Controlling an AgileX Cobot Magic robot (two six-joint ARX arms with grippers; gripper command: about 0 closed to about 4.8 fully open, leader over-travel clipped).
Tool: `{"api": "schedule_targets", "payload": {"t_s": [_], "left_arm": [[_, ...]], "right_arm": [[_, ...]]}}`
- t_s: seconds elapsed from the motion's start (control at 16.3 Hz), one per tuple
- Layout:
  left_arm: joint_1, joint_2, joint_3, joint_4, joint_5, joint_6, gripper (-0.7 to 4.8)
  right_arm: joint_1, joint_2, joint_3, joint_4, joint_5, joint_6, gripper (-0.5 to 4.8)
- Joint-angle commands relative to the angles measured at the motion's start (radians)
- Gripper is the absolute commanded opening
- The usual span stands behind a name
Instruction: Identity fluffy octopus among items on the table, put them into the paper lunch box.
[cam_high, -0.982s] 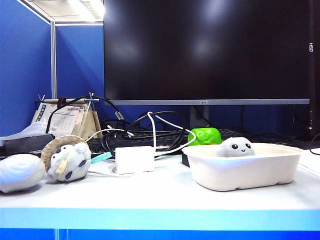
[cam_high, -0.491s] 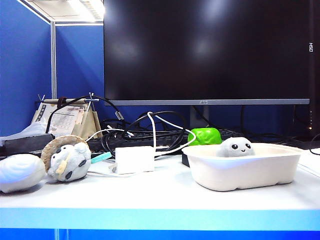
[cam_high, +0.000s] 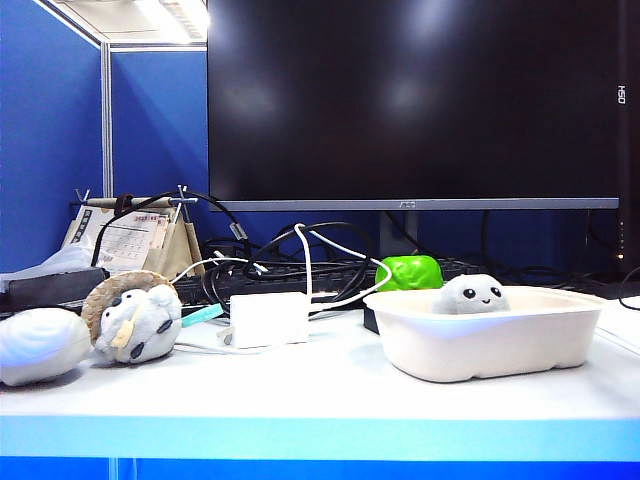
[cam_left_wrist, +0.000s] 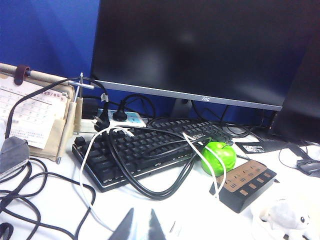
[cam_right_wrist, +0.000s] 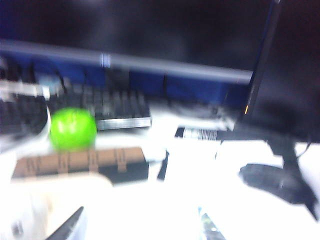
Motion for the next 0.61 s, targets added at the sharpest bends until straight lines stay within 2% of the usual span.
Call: {"api": "schedule_targets", "payload": {"t_s": [0.06, 0.18, 0.31, 0.61], "left_arm": [[-0.001, -0.002, 0.002, 0.006, -0.001, 0.000, 0.35], [-0.001, -0.002, 0.002, 0.007, -0.001, 0.000, 0.35], [-0.003, -0.002, 0.002, 0.006, -0.001, 0.001, 0.35], [-0.101, -0.002, 0.002, 0.006, -0.004, 0.000, 0.35]], "right_arm": [[-0.001, -0.002, -0.062, 0.005, 0.002, 0.002, 2.78], [-0.009, -0.003, -0.123, 0.006, 0.002, 0.002, 2.78], [-0.056, -0.003, -0.124, 0.046, -0.013, 0.000, 2.78], [-0.318, -0.003, -0.124, 0.036, -0.013, 0.000, 2.78]]}}
